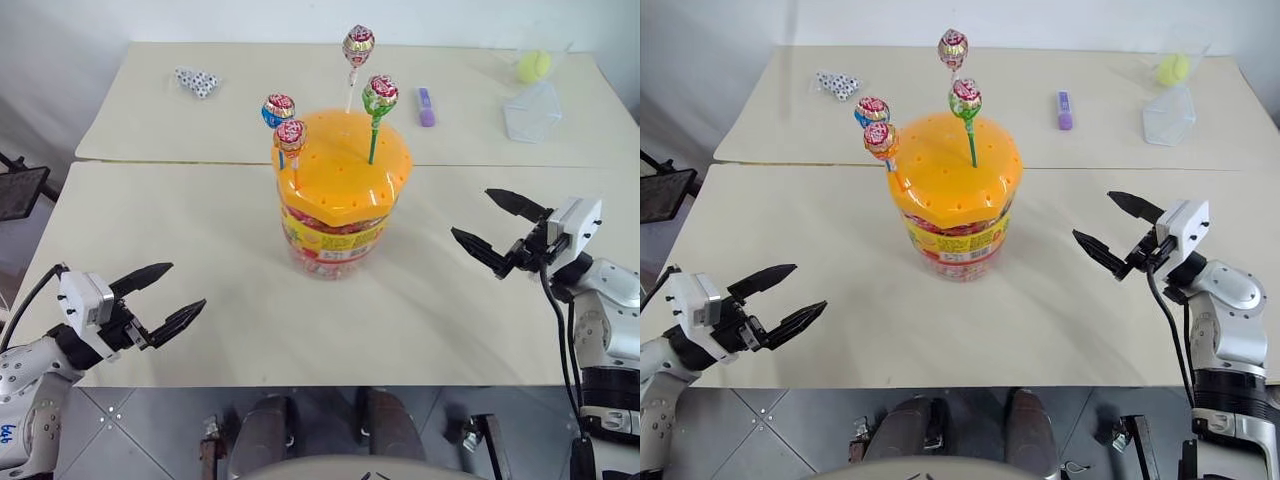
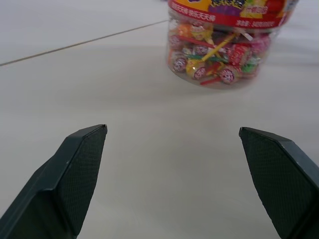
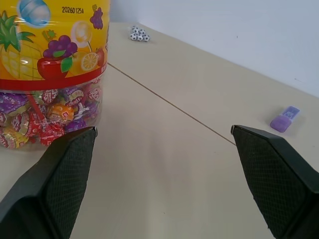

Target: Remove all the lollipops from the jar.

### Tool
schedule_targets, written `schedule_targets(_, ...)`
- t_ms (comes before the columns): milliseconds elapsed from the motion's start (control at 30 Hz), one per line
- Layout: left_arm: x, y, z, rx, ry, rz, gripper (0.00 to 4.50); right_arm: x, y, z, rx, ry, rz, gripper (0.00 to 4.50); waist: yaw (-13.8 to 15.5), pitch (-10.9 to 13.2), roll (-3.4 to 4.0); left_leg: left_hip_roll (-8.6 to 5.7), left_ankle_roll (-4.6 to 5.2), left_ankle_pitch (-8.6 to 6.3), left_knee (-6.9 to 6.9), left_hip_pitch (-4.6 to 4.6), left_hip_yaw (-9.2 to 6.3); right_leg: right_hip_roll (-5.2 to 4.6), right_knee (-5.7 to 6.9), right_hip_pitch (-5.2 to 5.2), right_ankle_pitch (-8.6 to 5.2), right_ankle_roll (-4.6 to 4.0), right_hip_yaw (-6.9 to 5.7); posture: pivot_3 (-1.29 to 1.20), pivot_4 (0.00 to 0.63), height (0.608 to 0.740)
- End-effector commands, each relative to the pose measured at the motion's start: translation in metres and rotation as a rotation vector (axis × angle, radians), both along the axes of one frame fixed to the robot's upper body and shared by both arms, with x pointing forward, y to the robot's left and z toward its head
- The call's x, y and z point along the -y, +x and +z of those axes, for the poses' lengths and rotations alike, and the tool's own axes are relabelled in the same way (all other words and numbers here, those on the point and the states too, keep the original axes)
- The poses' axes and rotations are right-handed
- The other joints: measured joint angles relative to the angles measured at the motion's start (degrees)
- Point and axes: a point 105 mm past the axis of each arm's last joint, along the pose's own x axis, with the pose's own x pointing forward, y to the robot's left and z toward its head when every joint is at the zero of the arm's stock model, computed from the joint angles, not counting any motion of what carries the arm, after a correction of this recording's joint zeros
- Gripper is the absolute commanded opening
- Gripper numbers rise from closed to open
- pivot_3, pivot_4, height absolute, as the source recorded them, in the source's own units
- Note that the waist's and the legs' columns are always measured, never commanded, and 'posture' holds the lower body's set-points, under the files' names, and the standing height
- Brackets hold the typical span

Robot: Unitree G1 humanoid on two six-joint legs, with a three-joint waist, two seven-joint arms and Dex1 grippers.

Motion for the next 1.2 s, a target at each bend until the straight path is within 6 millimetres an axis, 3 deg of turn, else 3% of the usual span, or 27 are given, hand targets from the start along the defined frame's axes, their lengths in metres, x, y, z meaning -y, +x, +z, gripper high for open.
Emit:
schedule_targets(33,0.006,0.005,0.015,0.009,-0.031,-0.058,4.49,-0.003,-0.012,0.023,0.037,0.035,0.050,4.50,0.1,0.0,0.00,0.00,-0.01,-0.01,0.00,0.00,0.00,0.00,0.00,0.00,0.00,0.00,0.00,0.00,0.150,0.740)
schedule_targets(133,0.010,0.013,0.040,0.033,-0.128,-0.121,4.49,-0.012,-0.024,0.051,0.063,0.157,0.087,4.50,0.6,0.0,0.01,0.05,-0.04,-0.02,0.02,-0.01,-0.06,0.02,0.04,-0.01,0.00,0.00,-0.02,0.00,0.150,0.740)
schedule_targets(200,0.015,0.028,0.079,0.091,-0.263,-0.217,4.49,-0.026,-0.052,0.077,0.123,0.186,0.166,4.50,1.3,0.0,0.06,0.05,-0.05,-0.03,0.07,-0.05,-0.09,0.01,0.05,-0.01,0.00,-0.01,-0.02,0.00,0.150,0.740)
schedule_targets(300,0.030,0.046,0.121,0.119,-0.405,-0.349,4.49,-0.039,-0.083,0.091,0.126,0.224,0.217,4.50,2.3,0.0,0.01,0.19,-0.18,-0.13,0.49,-0.26,-0.37,0.15,0.30,-0.06,0.01,-0.03,-0.25,0.00,0.150,0.740)
schedule_targets(467,0.079,0.070,0.150,0.147,-0.400,-0.599,4.49,-0.063,-0.124,0.100,0.186,0.314,0.241,4.50,2.4,-0.1,-0.12,-0.21,0.03,-0.37,0.68,-0.11,-0.14,0.12,0.19,0.23,0.04,0.03,-0.35,0.00,0.150,0.740)
schedule_targets(567,0.092,0.077,0.159,0.165,-0.370,-0.667,4.49,-0.077,-0.139,0.086,0.204,0.293,0.268,4.50,1.9,-0.1,-0.16,-0.21,0.06,-0.39,0.71,-0.14,-0.04,0.13,0.11,0.18,0.05,0.04,-0.37,0.00,0.150,0.740)
schedule_targets(700,0.103,0.083,0.159,0.164,-0.334,-0.729,4.49,-0.080,-0.141,0.080,0.210,0.277,0.251,4.50,1.2,-0.1,-0.15,-0.15,0.05,-0.40,0.69,-0.12,0.07,0.23,0.13,0.11,0.05,0.04,-0.34,0.00,0.150,0.740)
schedule_targets(800,0.112,0.088,0.157,0.163,-0.327,-0.764,3.96,-0.078,-0.140,0.082,0.231,0.280,0.234,4.50,1.2,-0.1,-0.15,-0.15,0.06,-0.39,0.75,-0.13,0.07,0.23,0.11,0.14,0.05,0.04,-0.34,0.00,0.150,0.740)
schedule_targets(933,0.125,0.086,0.155,0.159,-0.326,-0.837,2.79,-0.077,-0.143,0.083,0.250,0.277,0.213,4.50,1.7,-0.1,-0.16,-0.15,0.06,-0.39,0.75,-0.14,0.02,0.23,0.11,0.14,0.05,0.04,-0.34,0.00,0.150,0.740)
schedule_targets(1200,0.130,0.094,0.160,0.192,-0.362,-0.819,0.35,-0.082,-0.145,0.084,0.270,0.296,0.230,4.50,2.1,-0.1,-0.16,-0.16,0.07,-0.39,0.79,-0.16,0.02,0.23,0.11,0.15,0.05,0.04,-0.33,0.00,0.150,0.740)
